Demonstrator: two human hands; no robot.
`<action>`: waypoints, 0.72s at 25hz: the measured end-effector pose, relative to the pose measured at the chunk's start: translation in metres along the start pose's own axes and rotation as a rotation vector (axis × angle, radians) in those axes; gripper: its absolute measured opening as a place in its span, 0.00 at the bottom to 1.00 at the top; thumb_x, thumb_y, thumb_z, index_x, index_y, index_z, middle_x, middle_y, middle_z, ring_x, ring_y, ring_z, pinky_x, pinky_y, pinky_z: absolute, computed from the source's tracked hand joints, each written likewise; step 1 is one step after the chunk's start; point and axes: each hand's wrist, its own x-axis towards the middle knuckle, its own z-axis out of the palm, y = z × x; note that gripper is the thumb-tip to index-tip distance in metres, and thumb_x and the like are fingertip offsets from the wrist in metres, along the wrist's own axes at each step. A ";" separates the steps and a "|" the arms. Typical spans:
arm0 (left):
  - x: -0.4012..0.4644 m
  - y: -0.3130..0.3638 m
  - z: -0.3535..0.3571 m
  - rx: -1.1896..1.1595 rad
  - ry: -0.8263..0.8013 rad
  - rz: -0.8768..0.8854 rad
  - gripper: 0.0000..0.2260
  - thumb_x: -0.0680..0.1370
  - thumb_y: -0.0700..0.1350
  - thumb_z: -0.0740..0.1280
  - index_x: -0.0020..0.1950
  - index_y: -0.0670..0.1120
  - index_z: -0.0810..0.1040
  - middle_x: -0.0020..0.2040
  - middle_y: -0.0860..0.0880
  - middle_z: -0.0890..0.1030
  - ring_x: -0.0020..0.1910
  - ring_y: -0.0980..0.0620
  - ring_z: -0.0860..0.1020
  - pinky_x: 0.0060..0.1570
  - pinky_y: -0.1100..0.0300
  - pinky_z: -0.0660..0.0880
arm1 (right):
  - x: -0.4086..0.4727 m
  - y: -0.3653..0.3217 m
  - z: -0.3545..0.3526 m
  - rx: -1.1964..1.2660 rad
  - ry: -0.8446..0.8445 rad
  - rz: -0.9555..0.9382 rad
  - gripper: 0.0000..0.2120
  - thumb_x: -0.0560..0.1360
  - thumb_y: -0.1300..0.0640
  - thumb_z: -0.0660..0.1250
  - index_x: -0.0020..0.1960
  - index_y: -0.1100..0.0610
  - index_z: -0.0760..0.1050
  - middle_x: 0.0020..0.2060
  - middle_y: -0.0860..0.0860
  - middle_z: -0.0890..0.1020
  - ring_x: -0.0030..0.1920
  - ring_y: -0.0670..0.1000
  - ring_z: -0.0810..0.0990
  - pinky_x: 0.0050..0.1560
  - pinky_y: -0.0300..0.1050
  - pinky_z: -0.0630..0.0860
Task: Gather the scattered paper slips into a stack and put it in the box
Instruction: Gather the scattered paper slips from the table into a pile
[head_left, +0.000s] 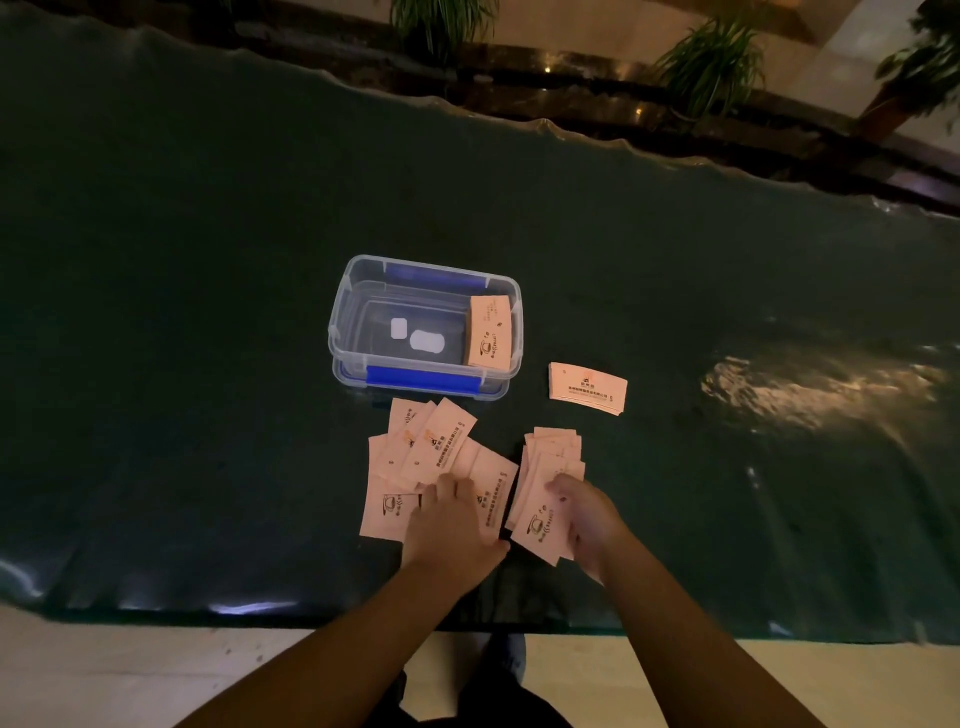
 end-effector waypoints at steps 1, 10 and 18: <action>0.001 0.003 0.002 0.055 0.021 0.006 0.40 0.70 0.67 0.70 0.75 0.48 0.62 0.71 0.46 0.68 0.69 0.45 0.69 0.65 0.48 0.73 | -0.002 0.000 -0.001 -0.012 0.001 0.001 0.11 0.81 0.56 0.65 0.62 0.52 0.78 0.52 0.59 0.88 0.50 0.60 0.88 0.43 0.53 0.83; 0.009 -0.004 0.007 0.076 0.083 0.055 0.32 0.75 0.59 0.68 0.75 0.50 0.62 0.70 0.47 0.70 0.67 0.47 0.70 0.66 0.48 0.72 | -0.010 -0.014 -0.005 -0.151 -0.063 -0.045 0.09 0.81 0.56 0.65 0.60 0.46 0.76 0.53 0.57 0.87 0.50 0.59 0.87 0.43 0.54 0.82; 0.009 -0.031 -0.009 0.097 0.079 -0.004 0.34 0.74 0.62 0.67 0.75 0.50 0.63 0.69 0.48 0.71 0.64 0.48 0.71 0.64 0.50 0.72 | -0.008 -0.037 0.011 -0.652 -0.251 -0.232 0.16 0.78 0.59 0.70 0.63 0.46 0.75 0.58 0.48 0.83 0.53 0.46 0.81 0.45 0.45 0.76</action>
